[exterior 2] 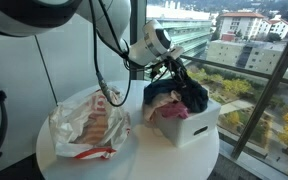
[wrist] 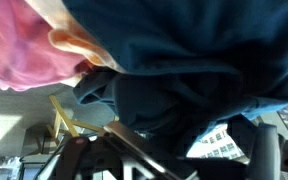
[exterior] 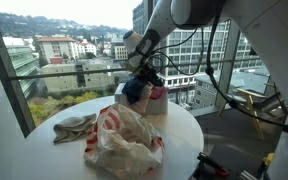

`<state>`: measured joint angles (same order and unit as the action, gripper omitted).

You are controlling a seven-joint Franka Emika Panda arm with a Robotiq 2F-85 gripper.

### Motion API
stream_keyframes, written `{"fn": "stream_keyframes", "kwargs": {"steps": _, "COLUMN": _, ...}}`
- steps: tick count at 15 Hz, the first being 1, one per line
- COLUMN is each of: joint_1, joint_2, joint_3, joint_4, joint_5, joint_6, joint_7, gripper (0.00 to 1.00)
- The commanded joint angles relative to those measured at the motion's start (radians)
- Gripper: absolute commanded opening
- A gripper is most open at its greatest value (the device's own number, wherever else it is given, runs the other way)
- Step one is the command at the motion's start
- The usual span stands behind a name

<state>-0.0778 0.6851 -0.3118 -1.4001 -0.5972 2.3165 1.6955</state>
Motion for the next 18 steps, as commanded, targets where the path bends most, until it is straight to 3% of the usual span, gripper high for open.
{"fn": "stream_keyframes", "kwargs": {"steps": 1, "joint_1": 0.006, "joint_2": 0.066, "joint_3": -0.033, "joint_4": 0.093, "joint_5": 0.034, "joint_6": -0.043, "joint_7": 0.013, "gripper": 0.73}}
{"fn": "stream_keyframes", "kwargs": {"steps": 8, "joint_1": 0.014, "joint_2": 0.031, "joint_3": -0.052, "joint_4": 0.060, "joint_5": 0.066, "joint_6": -0.072, "joint_7": 0.010, "gripper": 0.18}}
{"fn": "stream_keyframes", "kwargs": {"steps": 11, "joint_1": 0.019, "joint_2": 0.006, "joint_3": -0.066, "joint_4": 0.052, "joint_5": 0.067, "joint_6": -0.114, "joint_7": 0.010, "gripper": 0.00}}
{"fn": "stream_keyframes", "kwargs": {"steps": 18, "joint_1": 0.065, "joint_2": -0.171, "joint_3": -0.074, "joint_4": -0.066, "joint_5": 0.030, "joint_6": -0.168, "joint_7": 0.061, "gripper": 0.02}}
